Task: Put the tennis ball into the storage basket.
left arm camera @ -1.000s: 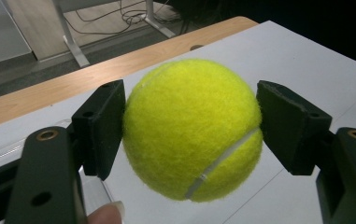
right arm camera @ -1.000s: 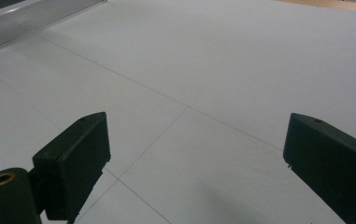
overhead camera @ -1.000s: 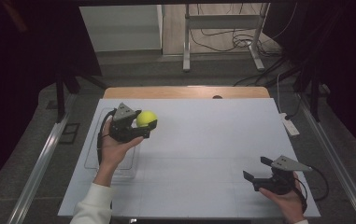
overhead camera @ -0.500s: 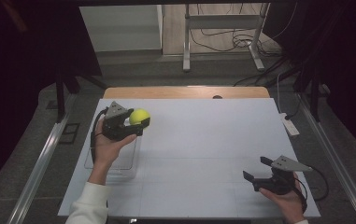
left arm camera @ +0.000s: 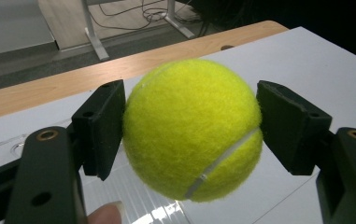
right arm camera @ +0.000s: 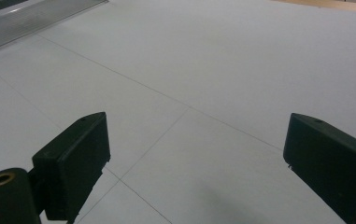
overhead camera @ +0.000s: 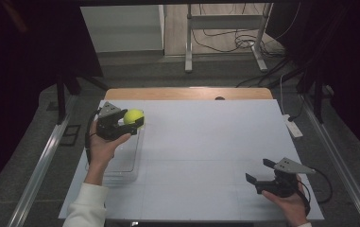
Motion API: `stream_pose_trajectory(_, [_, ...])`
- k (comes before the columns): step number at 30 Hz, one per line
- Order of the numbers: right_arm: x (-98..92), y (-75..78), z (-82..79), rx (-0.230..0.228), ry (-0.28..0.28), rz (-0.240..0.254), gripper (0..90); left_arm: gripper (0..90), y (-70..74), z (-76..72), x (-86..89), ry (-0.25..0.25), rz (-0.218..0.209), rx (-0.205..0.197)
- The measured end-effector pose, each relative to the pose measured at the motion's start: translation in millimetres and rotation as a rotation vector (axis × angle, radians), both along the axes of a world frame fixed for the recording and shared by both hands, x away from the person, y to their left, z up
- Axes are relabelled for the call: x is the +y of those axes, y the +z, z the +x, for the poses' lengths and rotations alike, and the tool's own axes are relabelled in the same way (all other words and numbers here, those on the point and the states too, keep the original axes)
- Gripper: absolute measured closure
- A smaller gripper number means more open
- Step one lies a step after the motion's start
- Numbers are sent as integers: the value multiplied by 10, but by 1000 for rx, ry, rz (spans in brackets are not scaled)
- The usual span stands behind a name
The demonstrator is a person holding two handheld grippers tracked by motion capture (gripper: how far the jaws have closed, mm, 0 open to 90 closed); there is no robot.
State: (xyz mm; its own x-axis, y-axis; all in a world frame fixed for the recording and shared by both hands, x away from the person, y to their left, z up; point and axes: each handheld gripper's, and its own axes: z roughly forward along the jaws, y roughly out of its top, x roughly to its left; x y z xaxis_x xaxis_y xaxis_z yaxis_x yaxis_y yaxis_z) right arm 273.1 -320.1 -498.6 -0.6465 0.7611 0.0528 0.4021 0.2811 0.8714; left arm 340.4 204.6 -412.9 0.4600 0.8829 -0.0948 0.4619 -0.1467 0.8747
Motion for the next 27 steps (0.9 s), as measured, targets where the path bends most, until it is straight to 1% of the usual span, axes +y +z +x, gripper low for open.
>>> stream_pose_trajectory(5, [-5,1,-1,-3,-2,1,73,275,0,3,36,11,0,-4])
stream_pose_trajectory(19, [-7,-9,7,0,-4,-2,73,276,-45,90,181,47,-5,11])
stream_pose_trajectory(27, [-11,-9,12,2,-5,3,73,276,-45,121,226,69,-3,14])
